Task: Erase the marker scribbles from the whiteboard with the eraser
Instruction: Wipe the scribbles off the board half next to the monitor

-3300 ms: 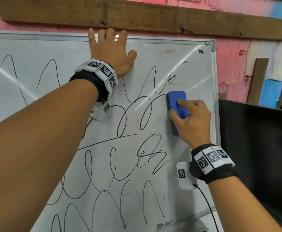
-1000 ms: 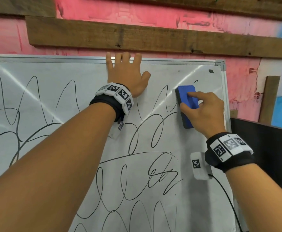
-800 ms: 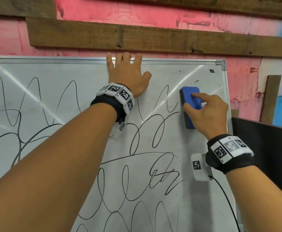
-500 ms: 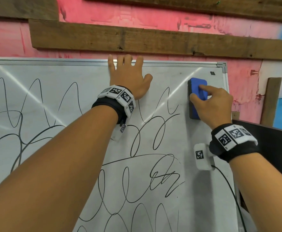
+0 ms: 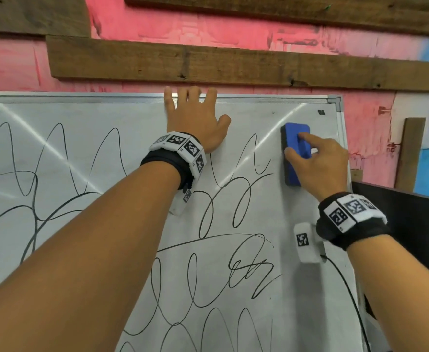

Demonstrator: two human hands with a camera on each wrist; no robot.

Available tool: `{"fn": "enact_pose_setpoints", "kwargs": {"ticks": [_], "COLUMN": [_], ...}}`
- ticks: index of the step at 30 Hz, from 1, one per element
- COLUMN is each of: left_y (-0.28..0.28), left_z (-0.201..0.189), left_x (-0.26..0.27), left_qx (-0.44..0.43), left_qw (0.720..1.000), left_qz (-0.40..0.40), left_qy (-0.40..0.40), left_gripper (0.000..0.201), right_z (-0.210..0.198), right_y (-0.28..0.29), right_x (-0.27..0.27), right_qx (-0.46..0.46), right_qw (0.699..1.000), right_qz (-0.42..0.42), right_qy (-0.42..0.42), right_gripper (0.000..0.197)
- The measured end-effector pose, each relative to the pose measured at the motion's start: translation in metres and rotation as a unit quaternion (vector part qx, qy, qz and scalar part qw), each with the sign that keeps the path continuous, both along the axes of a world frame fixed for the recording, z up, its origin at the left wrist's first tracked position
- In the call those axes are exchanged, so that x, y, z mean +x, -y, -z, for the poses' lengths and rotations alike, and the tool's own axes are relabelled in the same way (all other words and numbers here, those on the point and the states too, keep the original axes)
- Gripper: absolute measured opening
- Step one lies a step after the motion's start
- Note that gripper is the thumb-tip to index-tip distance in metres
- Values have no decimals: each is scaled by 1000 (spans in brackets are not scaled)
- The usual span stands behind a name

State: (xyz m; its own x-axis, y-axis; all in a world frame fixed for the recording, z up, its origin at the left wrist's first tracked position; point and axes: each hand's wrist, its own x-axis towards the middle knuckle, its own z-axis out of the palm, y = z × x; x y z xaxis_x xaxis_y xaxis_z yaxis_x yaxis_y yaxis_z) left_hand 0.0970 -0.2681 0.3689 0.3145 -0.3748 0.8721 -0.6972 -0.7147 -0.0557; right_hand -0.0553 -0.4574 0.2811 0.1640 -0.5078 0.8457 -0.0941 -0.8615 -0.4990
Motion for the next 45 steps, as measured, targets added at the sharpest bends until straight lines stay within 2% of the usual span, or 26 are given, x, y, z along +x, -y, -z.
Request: {"fn": "enact_pose_setpoints", "kwargs": {"ticks": [3,10,13,22,24,30,32,36,45], "left_y": [0,-3,-4,-6,-5,-5,-5,-6,-6], "left_z": [0,0,0,-2,-1,-1,-1,-1,-1], "left_x": [1,4,4,3,2,4,4,3,3], "left_qx": [3,21,22,25,25,26,26,24,25], "left_qw": [1000,1000,1000,1000,1000,1000,1000,1000,1000], "left_qz": [0,-3,-4,-5,-4,-5,-6,-3,-7], "left_qy": [-1,5,6,2,0,0,1,-1,1], "left_gripper": [59,61,63,61,60,62,62,62,61], "right_z": [5,80,93,28,31,84,90,80,24], "right_y": [-7,-26,-29,-28,-31,-42,-43,-42,-45], "right_x": [1,-17,-23,-4,-4,-9,-9,-9,13], "right_qx": [-15,2,1,-23,-17,-12,-13,-18,-49], "right_qw": [1000,997,996,997,997,997,997,997,996], "right_qz": [-19,-53,-59,-38,-41,-54,-55,-53,-59], "right_qy": [-14,-57,-69,-68,-66,-51,-48,-51,-43], "right_gripper": [50,51,50,50,50,52,52,51,49]}}
